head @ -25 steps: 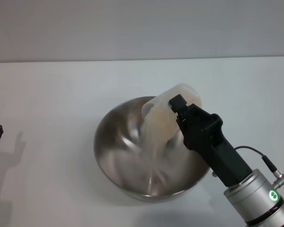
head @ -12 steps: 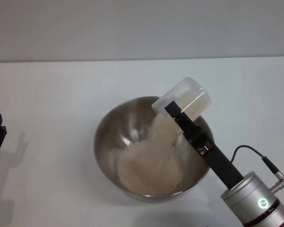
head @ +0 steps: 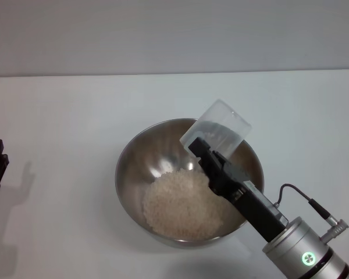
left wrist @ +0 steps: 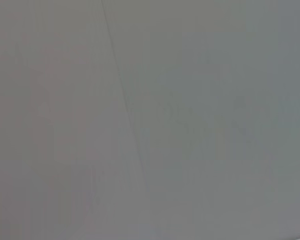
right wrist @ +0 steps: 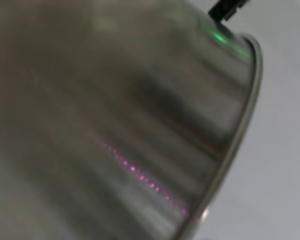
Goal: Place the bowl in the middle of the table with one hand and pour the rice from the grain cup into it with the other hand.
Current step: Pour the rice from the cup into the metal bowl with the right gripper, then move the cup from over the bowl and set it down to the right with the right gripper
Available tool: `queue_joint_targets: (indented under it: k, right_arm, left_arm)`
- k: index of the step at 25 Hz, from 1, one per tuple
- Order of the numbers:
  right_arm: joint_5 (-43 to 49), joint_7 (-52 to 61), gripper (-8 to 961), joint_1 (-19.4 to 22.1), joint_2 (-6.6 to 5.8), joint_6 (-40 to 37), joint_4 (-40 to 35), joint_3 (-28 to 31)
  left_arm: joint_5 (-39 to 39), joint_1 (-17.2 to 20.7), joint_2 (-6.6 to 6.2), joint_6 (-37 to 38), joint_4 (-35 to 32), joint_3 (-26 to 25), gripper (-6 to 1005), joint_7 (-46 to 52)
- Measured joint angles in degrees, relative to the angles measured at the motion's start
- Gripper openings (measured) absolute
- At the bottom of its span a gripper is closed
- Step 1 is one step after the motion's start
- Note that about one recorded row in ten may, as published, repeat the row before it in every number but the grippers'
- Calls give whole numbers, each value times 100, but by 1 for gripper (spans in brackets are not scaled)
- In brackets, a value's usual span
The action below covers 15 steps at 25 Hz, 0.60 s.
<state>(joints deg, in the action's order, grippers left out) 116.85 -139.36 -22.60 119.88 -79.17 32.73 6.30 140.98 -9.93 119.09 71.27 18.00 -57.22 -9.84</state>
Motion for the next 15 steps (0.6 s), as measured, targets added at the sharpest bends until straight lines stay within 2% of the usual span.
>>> queue_joint_targets:
  k: [15]
  right_arm:
    - [131, -518, 11, -125, 0, 249, -70, -23]
  left_arm:
    - [0, 1, 0, 1, 16, 7, 754, 0]
